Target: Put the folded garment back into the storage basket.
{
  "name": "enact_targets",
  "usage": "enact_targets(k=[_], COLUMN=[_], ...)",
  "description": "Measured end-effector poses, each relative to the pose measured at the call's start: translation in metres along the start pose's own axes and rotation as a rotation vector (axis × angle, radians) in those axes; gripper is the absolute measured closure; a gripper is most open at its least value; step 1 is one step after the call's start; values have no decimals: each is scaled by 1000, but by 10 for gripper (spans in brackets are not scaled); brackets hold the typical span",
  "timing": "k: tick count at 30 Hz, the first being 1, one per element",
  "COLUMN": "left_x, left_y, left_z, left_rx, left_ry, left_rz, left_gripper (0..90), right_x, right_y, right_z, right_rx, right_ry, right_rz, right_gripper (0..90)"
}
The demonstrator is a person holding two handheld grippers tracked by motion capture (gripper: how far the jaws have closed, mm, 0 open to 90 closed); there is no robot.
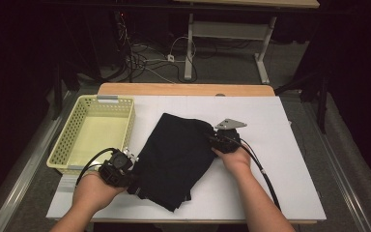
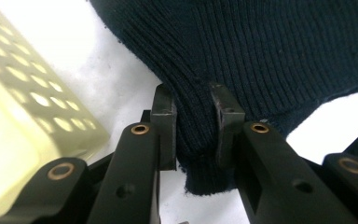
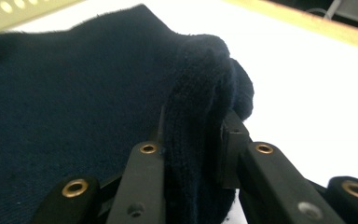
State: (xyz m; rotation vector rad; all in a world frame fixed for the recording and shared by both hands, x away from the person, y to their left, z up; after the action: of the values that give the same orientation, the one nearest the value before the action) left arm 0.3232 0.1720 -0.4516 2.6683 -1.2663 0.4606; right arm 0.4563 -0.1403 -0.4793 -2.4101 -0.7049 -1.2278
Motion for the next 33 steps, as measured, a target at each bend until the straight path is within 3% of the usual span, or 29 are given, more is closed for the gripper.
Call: enact_targets(k=[11, 20, 33], left_x=[3, 3, 6], left_y=[1, -1, -6], left_z=[10, 10, -3], left_rx=[-7, -25, -64], left_ry=[-66, -63, -34], left_rz=[33, 27, -2], left_gripper=[737, 739, 739], right_x=[-14, -15, -1], right_y=[5, 5, -3], right_z=[7, 8, -3], right_rx=[-15, -18, -37], right_ry=[-22, -26, 13], right_rz=[33, 38, -3], right_gripper=[762, 761, 763])
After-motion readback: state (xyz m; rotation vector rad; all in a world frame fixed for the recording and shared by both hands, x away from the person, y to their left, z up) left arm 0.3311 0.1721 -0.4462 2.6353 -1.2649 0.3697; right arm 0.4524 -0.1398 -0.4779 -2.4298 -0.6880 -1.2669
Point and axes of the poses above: each handheld gripper's, and its own axes: z roughly forward along the jaws, x roughly out of its top, y roughly to its right, the point moved 3 cm from there along z, roughly forward along the jaws, and after that the axes turned 9 degrees about z, right-handed, at the moved point
